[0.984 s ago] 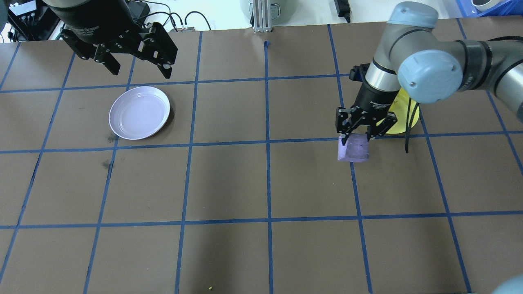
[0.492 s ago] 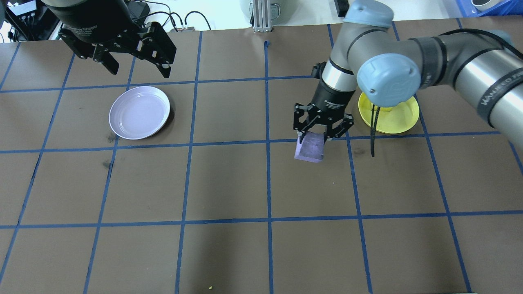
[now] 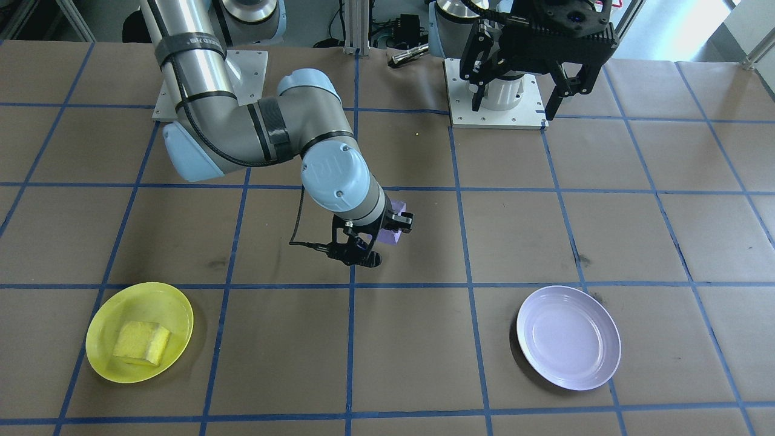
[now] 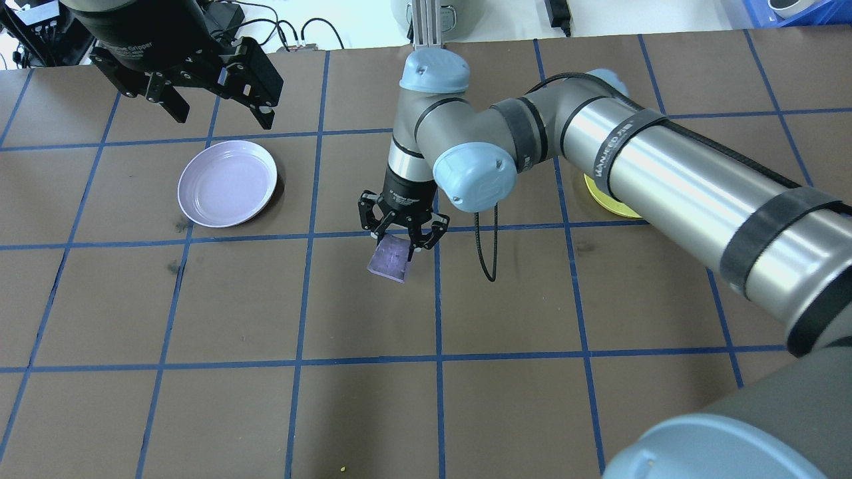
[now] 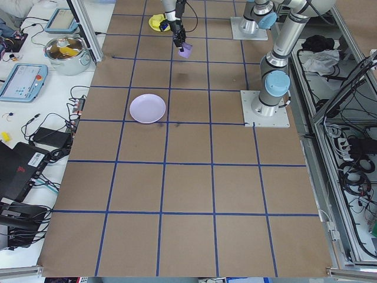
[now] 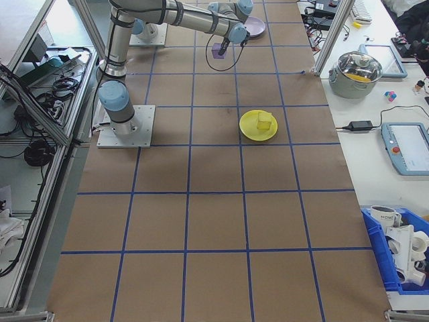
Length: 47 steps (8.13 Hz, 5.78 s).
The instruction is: Sort blocks by color into plates
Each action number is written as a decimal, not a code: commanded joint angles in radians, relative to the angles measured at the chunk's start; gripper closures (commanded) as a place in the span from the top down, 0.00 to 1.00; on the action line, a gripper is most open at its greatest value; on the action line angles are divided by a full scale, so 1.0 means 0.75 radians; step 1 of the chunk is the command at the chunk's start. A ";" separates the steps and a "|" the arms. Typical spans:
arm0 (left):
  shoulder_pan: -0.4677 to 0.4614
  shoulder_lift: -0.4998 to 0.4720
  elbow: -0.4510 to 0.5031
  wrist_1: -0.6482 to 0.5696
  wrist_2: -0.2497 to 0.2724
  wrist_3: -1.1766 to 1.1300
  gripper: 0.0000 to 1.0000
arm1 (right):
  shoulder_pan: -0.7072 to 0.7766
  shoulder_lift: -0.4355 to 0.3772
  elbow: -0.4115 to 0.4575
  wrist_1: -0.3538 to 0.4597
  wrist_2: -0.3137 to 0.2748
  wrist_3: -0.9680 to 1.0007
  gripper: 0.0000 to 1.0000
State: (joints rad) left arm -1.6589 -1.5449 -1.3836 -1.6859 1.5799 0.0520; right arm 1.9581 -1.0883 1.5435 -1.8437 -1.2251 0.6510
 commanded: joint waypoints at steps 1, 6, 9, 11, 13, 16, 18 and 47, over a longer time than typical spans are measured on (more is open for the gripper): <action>0.001 0.000 0.000 0.000 0.000 0.000 1.00 | 0.085 0.101 -0.011 -0.121 0.007 0.134 0.19; 0.001 0.000 -0.002 -0.002 0.000 0.000 1.00 | 0.038 -0.025 -0.023 -0.082 -0.001 0.126 1.00; -0.001 -0.002 -0.004 -0.002 0.000 0.000 1.00 | -0.164 -0.191 -0.027 0.089 -0.023 -0.026 1.00; -0.009 -0.002 -0.069 0.008 -0.010 0.006 1.00 | -0.295 -0.271 -0.025 0.192 -0.232 -0.300 1.00; -0.028 -0.036 -0.104 0.010 -0.020 0.092 1.00 | -0.363 -0.361 -0.017 0.212 -0.466 -0.554 1.00; -0.075 -0.033 -0.218 0.043 -0.053 0.170 1.00 | -0.540 -0.532 -0.015 0.345 -0.564 -0.996 1.00; -0.077 -0.109 -0.323 0.242 -0.055 0.176 1.00 | -0.566 -0.596 0.000 0.356 -0.565 -1.017 1.00; -0.098 -0.458 -0.671 0.660 -0.022 0.379 0.17 | -0.568 -0.641 0.047 0.345 -0.500 -1.032 1.00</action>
State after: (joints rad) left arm -1.7726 -1.9046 -1.8944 -1.1002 1.5632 0.3352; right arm 1.5325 -1.5693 1.5784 -1.5847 -1.5985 -0.1227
